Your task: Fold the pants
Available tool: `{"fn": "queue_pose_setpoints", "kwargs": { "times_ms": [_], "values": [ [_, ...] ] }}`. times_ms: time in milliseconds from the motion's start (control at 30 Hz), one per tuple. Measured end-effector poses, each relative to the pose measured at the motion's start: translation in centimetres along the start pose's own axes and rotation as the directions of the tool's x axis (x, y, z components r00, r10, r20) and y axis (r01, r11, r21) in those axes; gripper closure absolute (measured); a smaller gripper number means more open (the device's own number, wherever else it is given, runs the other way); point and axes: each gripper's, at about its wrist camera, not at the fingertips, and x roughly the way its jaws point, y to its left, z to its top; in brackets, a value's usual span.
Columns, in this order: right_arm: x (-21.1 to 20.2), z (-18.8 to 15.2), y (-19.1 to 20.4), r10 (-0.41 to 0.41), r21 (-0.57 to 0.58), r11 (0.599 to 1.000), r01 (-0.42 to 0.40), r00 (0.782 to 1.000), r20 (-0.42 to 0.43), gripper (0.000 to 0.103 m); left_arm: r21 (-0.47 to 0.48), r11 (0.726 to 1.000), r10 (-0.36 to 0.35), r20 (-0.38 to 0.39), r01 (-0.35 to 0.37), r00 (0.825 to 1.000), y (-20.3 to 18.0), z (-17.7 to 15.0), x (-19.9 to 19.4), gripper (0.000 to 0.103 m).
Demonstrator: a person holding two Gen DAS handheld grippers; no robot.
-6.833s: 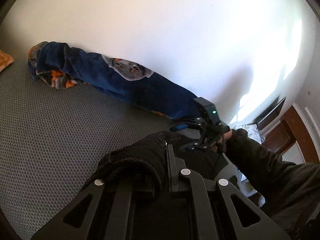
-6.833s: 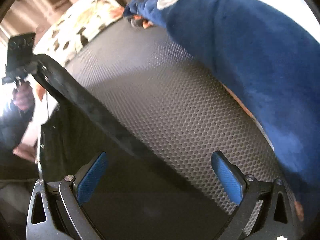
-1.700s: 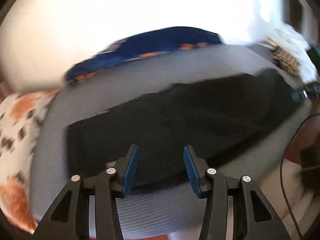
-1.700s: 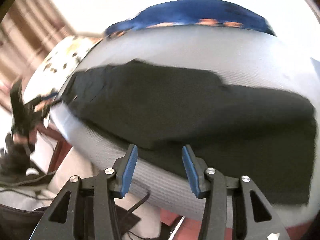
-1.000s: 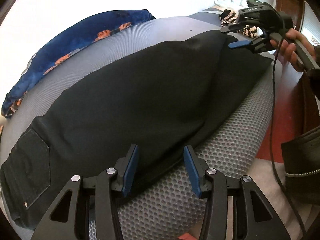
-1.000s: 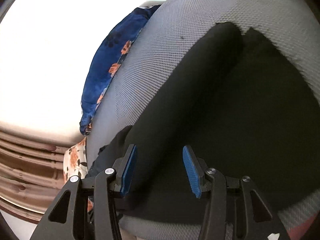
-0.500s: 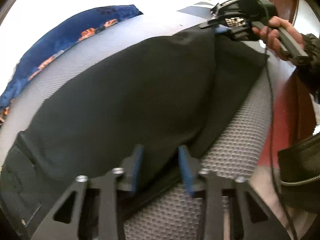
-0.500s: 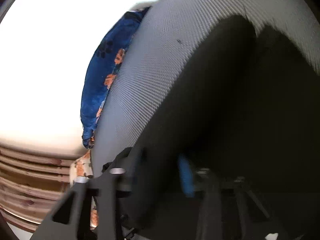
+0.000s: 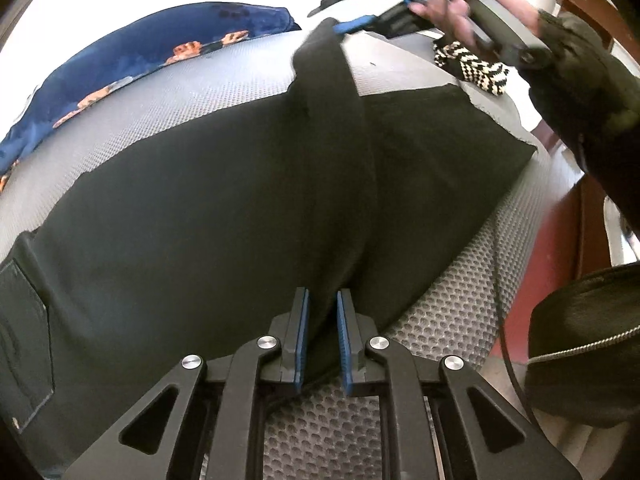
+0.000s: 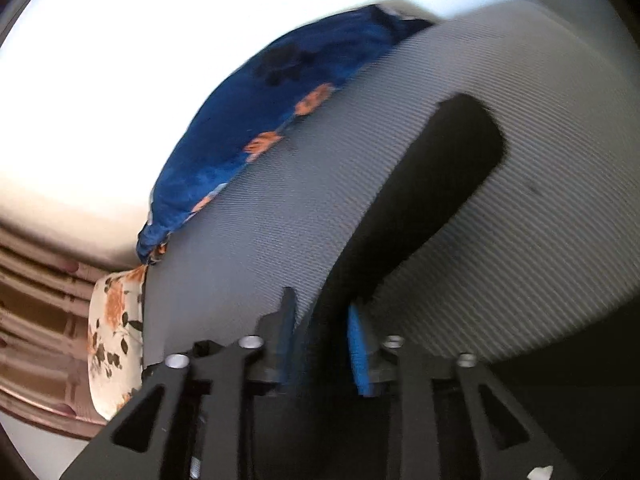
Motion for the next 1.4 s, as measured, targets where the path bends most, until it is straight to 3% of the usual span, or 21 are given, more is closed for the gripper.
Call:
{"fn": "queue_pose_setpoints", "kwargs": {
  "times_ms": [100,200,300,567,700,833,933,1067,1167,1233,1400],
  "values": [
    [1.1,1.1,2.3,0.021,-0.052,0.998,-0.021,1.0,-0.009,0.063,-0.015,1.0,0.0,0.003,0.0,1.0,0.0,-0.2,-0.1,0.089],
    [1.7,1.0,4.7,0.12,-0.125,0.984,-0.126,0.991,-0.058,0.065,-0.036,0.999,-0.013,0.008,0.013,1.0,0.3,-0.2,-0.1,0.089],
    [1.2,0.6,4.8,0.11,-0.15,0.982,-0.115,0.993,-0.039,0.064,-0.06,0.998,-0.027,0.011,0.027,1.0,0.7,-0.2,-0.1,0.089],
    [-0.2,1.8,-5.2,-0.012,0.005,1.0,0.012,1.0,0.015,0.064,-0.098,0.994,-0.039,0.021,0.041,0.999,1.1,-0.4,0.0,0.089],
    [0.6,2.6,-9.0,0.001,0.097,0.995,-0.005,0.999,0.034,0.064,-0.11,0.993,-0.037,0.016,0.038,0.999,1.1,-0.3,0.0,0.089],
    [2.0,3.7,-10.4,0.041,0.142,0.989,-0.047,0.998,0.045,0.065,-0.126,0.991,-0.037,0.013,0.038,0.999,1.1,-0.3,0.0,0.089],
    [3.2,5.1,-10.1,0.061,0.143,0.987,-0.069,0.996,0.063,0.069,-0.133,0.99,-0.038,0.01,0.039,0.999,1.2,-0.3,0.1,0.089],
    [4.8,6.7,-10.0,0.072,0.179,0.98,-0.083,0.995,0.069,0.093,-0.132,0.991,-0.032,0.004,0.032,0.999,1.1,-0.2,0.1,0.088],
    [4.2,6.8,-9.0,0.031,0.165,0.985,-0.047,0.995,0.097,0.096,-0.13,0.991,-0.028,0.003,0.029,1.0,0.9,-0.2,0.1,0.088],
    [2.5,6.6,-7.4,-0.038,0.109,0.994,0.023,0.991,0.131,0.096,-0.132,0.991,-0.029,0.005,0.03,1.0,1.0,-0.2,0.1,0.088],
    [-4.7,5.8,-4.4,-0.213,0.038,0.977,0.21,0.957,0.195,0.097,-0.115,0.993,-0.027,0.01,0.028,1.0,0.8,-0.1,0.0,0.088]
  ]
}}
